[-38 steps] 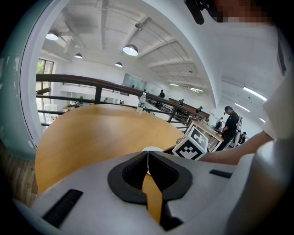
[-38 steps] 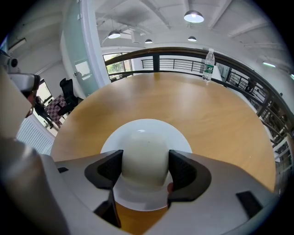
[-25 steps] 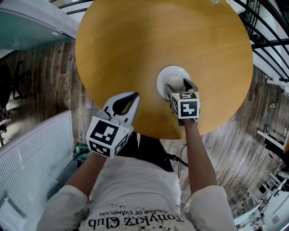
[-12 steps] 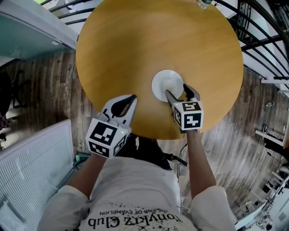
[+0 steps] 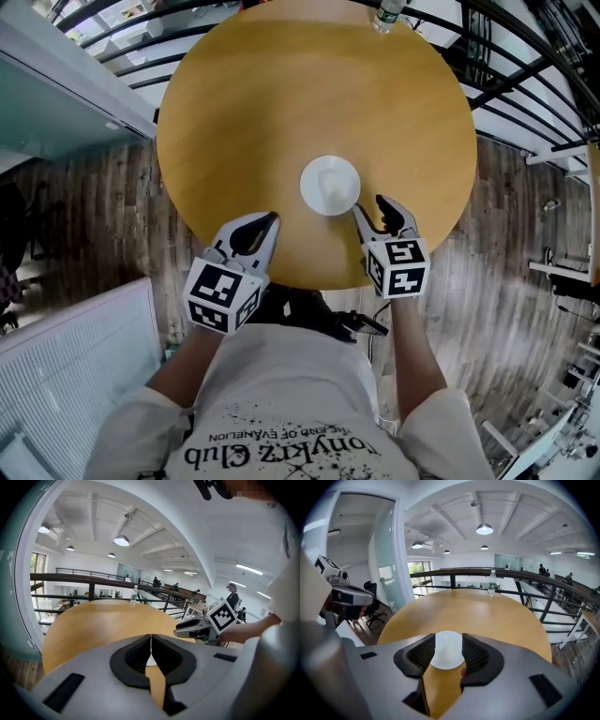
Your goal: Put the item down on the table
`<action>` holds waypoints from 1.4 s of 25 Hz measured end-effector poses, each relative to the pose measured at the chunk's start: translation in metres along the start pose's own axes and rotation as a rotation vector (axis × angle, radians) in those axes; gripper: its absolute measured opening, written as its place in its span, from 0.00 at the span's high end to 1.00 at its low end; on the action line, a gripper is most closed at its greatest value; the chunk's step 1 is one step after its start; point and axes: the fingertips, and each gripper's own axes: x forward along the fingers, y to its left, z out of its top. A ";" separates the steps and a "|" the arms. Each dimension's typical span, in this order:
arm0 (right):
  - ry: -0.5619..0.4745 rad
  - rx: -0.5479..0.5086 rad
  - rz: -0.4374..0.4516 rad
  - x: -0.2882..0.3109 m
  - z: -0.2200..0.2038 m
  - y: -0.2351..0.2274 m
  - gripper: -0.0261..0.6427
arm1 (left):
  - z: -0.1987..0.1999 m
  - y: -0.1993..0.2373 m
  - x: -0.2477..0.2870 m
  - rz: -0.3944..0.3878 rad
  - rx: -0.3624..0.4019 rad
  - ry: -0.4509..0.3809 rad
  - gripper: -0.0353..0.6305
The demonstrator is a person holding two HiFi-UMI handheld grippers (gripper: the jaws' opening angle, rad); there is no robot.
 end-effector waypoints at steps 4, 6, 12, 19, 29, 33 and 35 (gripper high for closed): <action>-0.070 -0.001 -0.026 -0.034 0.017 -0.003 0.76 | 0.006 -0.017 -0.006 -0.004 0.014 0.000 0.91; -0.087 -0.011 -0.056 -0.049 0.016 -0.006 0.82 | 0.008 -0.026 -0.008 -0.010 0.020 -0.006 0.91; -0.085 0.044 -0.059 -0.084 -0.001 -0.005 0.89 | 0.006 -0.052 -0.012 -0.047 0.024 -0.002 0.91; -0.112 0.053 -0.033 -0.111 0.008 0.011 0.92 | 0.011 -0.056 -0.023 -0.048 0.046 -0.005 0.91; -0.128 0.030 0.019 -0.113 0.022 0.031 0.92 | 0.013 -0.062 -0.029 -0.054 0.047 0.000 0.91; -0.133 0.020 0.025 -0.115 0.027 0.033 0.92 | 0.015 -0.061 -0.031 -0.046 0.050 -0.011 0.91; -0.136 0.020 0.028 -0.117 0.028 0.032 0.92 | 0.017 -0.062 -0.032 -0.041 0.051 -0.018 0.91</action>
